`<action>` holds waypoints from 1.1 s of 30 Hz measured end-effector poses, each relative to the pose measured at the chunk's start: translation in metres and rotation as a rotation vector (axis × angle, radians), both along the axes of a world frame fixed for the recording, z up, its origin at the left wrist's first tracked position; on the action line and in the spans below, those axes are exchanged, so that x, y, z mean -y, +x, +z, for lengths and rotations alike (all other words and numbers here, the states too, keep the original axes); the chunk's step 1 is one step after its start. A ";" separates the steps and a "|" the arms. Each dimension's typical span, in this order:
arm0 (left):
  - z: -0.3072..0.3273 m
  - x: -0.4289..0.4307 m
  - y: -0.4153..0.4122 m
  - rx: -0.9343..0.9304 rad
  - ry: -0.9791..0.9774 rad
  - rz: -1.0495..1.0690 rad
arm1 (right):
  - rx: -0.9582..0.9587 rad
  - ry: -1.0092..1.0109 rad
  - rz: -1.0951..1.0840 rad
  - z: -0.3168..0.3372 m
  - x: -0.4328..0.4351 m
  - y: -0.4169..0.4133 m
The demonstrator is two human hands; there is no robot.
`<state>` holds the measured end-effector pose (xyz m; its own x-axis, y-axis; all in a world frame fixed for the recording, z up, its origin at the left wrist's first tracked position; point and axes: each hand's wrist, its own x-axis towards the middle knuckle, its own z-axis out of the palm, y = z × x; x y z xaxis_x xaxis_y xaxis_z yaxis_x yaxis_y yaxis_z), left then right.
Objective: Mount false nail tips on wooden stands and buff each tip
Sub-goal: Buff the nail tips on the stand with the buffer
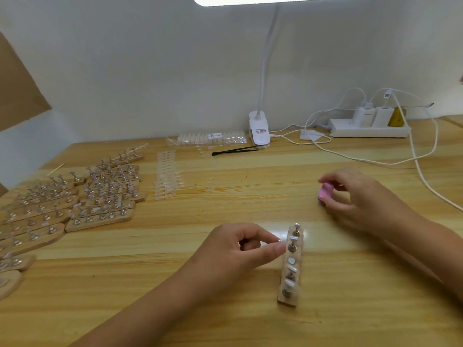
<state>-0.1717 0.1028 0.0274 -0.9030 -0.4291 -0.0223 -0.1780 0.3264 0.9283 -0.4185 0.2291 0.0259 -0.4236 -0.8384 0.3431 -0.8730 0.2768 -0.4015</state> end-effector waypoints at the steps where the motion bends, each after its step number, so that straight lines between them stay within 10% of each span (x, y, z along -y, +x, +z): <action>1: -0.001 0.000 -0.001 0.016 -0.007 -0.010 | 0.016 0.065 -0.019 -0.002 -0.001 -0.002; 10: -0.001 0.007 -0.003 -0.006 0.017 -0.036 | 0.109 -0.179 0.542 0.013 -0.003 0.063; 33: -0.006 0.008 -0.003 -0.044 0.037 0.078 | -0.144 -0.123 0.572 0.004 -0.002 0.050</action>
<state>-0.1748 0.0944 0.0212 -0.8674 -0.4977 0.0000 -0.1598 0.2785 0.9470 -0.3687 0.2315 0.0302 0.1410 -0.8701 0.4722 -0.9178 -0.2937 -0.2673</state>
